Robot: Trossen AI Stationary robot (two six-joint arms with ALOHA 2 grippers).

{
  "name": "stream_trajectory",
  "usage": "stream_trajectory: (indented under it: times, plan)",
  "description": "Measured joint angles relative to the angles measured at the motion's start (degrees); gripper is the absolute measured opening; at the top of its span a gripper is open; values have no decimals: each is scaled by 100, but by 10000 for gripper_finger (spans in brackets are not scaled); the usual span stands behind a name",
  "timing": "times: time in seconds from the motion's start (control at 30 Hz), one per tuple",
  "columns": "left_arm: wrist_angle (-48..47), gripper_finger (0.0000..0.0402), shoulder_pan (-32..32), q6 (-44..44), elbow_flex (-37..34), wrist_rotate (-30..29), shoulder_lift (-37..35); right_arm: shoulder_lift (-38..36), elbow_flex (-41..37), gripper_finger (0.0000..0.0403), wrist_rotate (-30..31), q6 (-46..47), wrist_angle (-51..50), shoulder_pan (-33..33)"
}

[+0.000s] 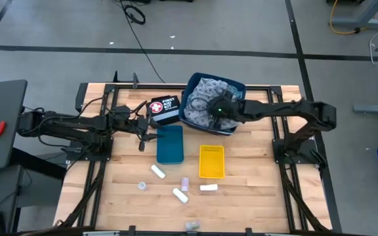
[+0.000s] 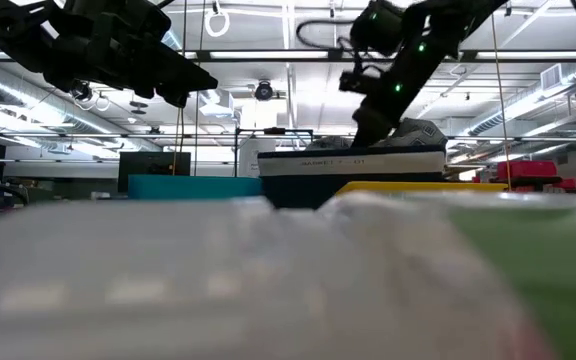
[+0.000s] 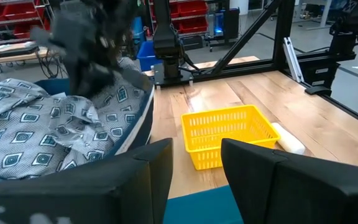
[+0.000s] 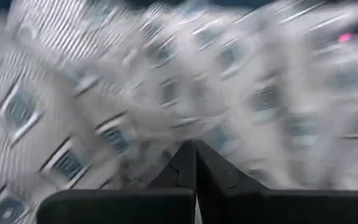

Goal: Pick & place medical supplies in basket/bin
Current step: Put the light gray patient gown into the blue laundry bin

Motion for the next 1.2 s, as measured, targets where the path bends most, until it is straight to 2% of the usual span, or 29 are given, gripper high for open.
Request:
stream_trajectory:
  times: [0.1,0.33,0.43,0.57,0.67,0.87,1.2]
  plan:
    - [-8,142,0,-1,0,-1,0,-265,5,0,392,-12,-50,63]
    - [-28,142,2,-2,0,-1,0,-614,7,28,413,-49,-110,202]
    - [-28,142,2,0,0,-1,0,-622,10,30,209,-136,-245,268]
    - [-20,142,2,-2,0,-1,0,-485,20,5,-362,-79,-600,157]
    - [-4,142,2,-2,0,-1,0,-343,18,3,-425,17,-903,28]
    - [17,142,0,-22,0,-4,0,-137,20,2,-642,324,-1935,-159]
    - [31,142,4,-2,0,-5,0,-178,23,1,-300,1471,-3967,-55]
